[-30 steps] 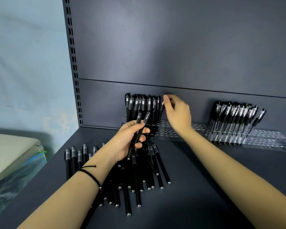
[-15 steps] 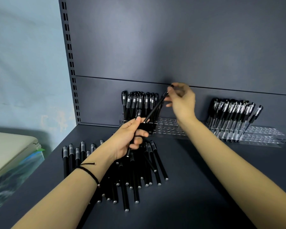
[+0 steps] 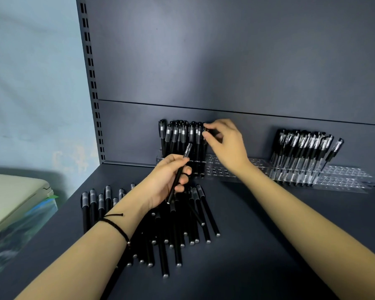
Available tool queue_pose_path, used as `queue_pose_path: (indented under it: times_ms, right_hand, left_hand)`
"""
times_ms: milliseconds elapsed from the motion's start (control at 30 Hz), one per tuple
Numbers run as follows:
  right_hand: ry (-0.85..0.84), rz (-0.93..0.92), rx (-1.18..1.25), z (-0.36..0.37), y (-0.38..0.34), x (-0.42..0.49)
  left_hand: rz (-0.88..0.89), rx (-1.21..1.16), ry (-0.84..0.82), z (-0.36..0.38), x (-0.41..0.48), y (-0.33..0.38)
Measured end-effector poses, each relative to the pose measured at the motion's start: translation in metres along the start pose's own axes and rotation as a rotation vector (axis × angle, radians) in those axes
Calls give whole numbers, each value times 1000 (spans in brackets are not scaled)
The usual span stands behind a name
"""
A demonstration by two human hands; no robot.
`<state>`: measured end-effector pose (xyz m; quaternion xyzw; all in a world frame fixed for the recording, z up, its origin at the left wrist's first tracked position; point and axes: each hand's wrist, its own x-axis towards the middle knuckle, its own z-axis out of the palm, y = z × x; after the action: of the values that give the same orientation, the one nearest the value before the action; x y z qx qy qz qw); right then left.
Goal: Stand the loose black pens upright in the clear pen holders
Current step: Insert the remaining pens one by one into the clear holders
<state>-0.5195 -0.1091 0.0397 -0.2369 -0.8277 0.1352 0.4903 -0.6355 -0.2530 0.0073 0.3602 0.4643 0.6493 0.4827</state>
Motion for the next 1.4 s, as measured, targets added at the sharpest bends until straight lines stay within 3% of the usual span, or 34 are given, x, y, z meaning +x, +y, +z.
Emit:
queue_pose_path:
  times_ms: [133,300,400,500,567,667,767,967,1067,1233,1400]
  right_hand:
    - [47,38,59,-5,-18,-10]
    - [-219,101,260,-10,-38,-20]
    - [-290,202,414,-14,-41,-19]
    - [-162,322,596,-20,-36,-9]
    - [6,348,638,-27,-28,2]
    - [181,240,451,-40,-9,14]
    - [251,147,252,-43,7,22]
    - [225,115,186,-28,17,33]
    - [175,80,150,-17,19,34]
    - [-51,93,90,0,31,15]
    - [-50,81,91,-5,25,9]
  left_hand:
    - [133,57,18,5,-2,0]
    - [286,268,17,13,-5,-3]
    - [317,376,96,14,-3,-9]
    - [387,780,164,6,1,-18]
    - [412,1131,79,2,1,-24]
    - [506,1431,-56,5,-3,-26]
    - [547,1629,-140,10,-5,-26]
    - [403,1731,-242,8,-6,-29]
    - [412,1753,-226,8,-6,-28]
    - [423,1762,-222,9,-7,-27]
    - [393,1775,-229,10,-6,-27]
